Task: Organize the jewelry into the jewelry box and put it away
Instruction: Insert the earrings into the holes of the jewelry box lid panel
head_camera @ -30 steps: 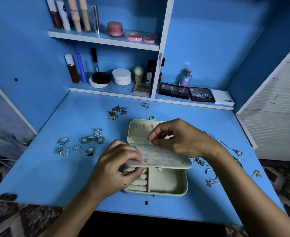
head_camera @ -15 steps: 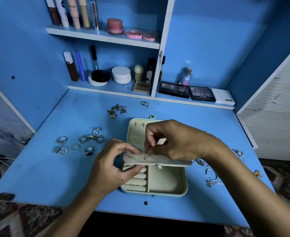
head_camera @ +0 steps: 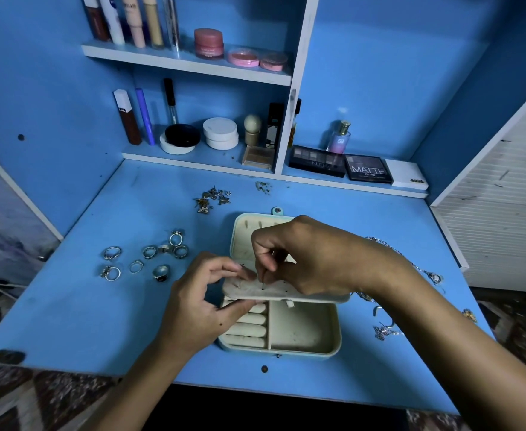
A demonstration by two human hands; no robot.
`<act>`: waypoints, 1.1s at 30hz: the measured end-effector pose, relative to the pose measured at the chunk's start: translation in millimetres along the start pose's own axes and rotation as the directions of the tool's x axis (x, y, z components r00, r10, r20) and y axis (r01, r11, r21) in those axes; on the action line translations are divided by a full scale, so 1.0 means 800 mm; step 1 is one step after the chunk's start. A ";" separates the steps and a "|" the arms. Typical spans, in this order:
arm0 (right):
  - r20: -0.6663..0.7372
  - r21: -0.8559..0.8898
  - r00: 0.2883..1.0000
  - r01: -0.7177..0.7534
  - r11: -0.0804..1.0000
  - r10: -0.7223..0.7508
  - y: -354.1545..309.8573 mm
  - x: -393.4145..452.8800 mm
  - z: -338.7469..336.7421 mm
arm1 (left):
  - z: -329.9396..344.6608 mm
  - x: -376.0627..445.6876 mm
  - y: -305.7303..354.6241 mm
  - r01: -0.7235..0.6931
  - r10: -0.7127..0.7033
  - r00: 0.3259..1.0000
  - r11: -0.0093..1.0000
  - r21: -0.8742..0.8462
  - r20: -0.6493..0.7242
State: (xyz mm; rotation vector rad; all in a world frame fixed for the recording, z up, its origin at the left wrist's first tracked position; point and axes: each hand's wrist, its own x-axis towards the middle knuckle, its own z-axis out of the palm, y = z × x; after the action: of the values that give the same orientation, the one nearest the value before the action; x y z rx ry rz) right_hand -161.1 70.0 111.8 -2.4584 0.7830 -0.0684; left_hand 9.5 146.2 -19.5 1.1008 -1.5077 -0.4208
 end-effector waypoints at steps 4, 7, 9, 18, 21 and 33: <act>0.010 0.029 1.000 -0.002 1.000 0.002 -0.005 -0.001 0.000 | 0.000 0.001 0.003 0.014 -0.014 1.000 1.000 0.002 0.001; 0.012 0.028 1.000 -0.004 1.000 0.003 -0.003 -0.001 0.000 | 0.000 0.002 0.004 0.014 -0.014 1.000 1.000 0.002 0.003; 0.008 0.036 1.000 -0.003 0.999 0.002 -0.004 -0.001 -0.001 | 0.000 0.002 0.005 0.015 -0.015 1.000 1.000 0.012 0.004; 0.043 0.022 0.999 -0.004 1.000 0.003 -0.007 -0.001 -0.002 | 0.000 0.000 0.002 0.033 -0.033 0.999 0.999 0.043 0.000; 0.051 0.002 0.999 0.003 1.000 -0.003 -0.007 -0.002 -0.001 | 0.000 0.001 0.002 0.031 -0.031 1.000 0.998 0.048 -0.001; 0.037 -0.008 0.999 -0.032 0.999 0.032 -0.005 -0.007 0.002 | 0.001 -0.002 0.002 0.046 -0.046 0.999 0.999 0.024 -0.003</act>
State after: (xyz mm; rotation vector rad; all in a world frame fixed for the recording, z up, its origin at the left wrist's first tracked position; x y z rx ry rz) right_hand -163.5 76.8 112.9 -2.4464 0.8076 -0.0074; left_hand 7.9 147.7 -19.6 1.1560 -1.4908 -0.4340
